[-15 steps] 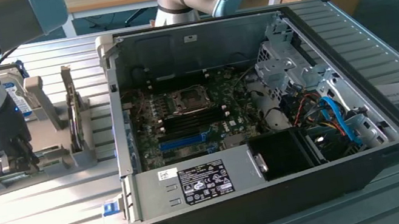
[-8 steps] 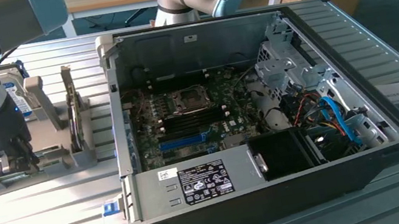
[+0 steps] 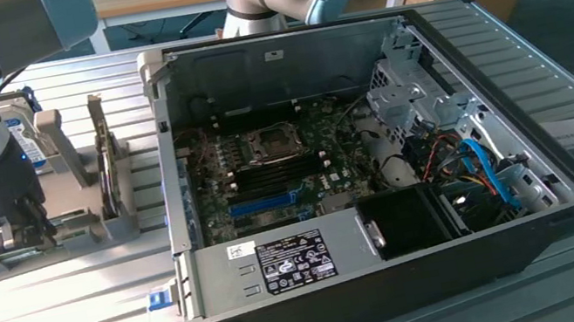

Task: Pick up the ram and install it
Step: 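Pick up the ram and move it above insertion slot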

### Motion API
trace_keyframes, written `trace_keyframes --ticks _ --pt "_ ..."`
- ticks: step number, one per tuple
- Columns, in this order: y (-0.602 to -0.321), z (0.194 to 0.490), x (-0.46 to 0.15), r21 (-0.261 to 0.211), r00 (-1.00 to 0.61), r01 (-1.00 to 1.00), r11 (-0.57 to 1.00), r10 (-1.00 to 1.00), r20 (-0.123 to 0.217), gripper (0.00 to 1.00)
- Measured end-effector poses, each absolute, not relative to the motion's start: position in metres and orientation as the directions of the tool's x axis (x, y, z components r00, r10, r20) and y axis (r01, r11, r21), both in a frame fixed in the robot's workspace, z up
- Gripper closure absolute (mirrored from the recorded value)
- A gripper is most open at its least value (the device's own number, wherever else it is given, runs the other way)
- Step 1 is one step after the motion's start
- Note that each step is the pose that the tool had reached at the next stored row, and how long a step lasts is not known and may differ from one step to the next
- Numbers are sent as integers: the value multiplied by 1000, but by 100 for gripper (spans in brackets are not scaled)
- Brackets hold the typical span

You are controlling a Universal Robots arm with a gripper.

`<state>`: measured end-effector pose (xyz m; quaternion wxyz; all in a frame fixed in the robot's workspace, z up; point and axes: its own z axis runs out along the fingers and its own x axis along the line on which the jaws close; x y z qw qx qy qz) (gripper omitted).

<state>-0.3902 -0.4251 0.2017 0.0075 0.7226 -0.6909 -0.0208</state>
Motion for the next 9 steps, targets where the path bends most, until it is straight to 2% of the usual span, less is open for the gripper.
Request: trace_keyframes --ticks 8,9 --pt "-425 202 -390 40 45 -998 -45 -999 -20 76" --pt "-425 202 -390 40 45 -998 -45 -999 -19 83"
